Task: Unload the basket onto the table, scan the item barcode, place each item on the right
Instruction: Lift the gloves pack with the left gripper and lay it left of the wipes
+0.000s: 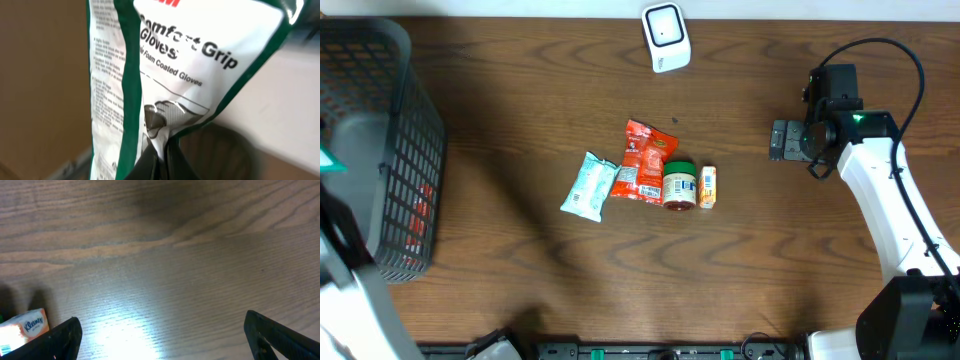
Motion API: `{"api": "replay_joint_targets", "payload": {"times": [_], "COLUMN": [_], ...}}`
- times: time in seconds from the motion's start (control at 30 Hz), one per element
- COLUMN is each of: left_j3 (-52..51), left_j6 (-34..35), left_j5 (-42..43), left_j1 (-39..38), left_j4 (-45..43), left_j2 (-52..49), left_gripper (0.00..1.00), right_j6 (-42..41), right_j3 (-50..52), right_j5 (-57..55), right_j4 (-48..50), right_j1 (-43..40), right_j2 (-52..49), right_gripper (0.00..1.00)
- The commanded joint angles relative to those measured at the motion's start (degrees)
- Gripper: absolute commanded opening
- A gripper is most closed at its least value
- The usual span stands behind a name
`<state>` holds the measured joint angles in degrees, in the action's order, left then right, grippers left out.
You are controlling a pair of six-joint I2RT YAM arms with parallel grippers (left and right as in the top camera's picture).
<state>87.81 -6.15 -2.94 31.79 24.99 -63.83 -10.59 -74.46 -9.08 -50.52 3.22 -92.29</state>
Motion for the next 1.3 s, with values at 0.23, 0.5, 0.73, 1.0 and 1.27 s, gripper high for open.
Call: {"api": "replay_joint_targets", "payload": {"times": [0.23,0.5,0.73,1.0,1.27], "left_j3": [0.39,-0.15,-5.20,-14.82,-15.50], "left_j6": [3.85,15.47,19.17,23.06,25.33], "left_j5": [-0.35,-0.33,-0.33,-2.32,-1.79], "left_j1": [-19.43,-30.08,-39.69,-47.08,-47.98], "left_j4": [9.53,27.58,33.68,30.91,24.44], "left_j2": [15.50,11.45,4.31,-9.16,-25.75], "left_gripper": [0.07,0.07,0.07,0.07,0.07], "right_j6": [0.57,0.57,0.57,0.57,0.57], "right_j3": [-0.59,-0.59,-0.59,-0.59,-0.59], "right_j5": [-0.92,-0.92,-0.92,-0.92,-0.92], "right_j4": [-0.04,-0.04,-0.04,-0.04,-0.04], "right_j1": [-0.15,-0.13,-0.13,-0.15,-0.15], "right_j2": [0.57,0.57,0.57,0.57,0.57], "right_gripper": [0.99,0.99,0.99,0.99,0.99]}}
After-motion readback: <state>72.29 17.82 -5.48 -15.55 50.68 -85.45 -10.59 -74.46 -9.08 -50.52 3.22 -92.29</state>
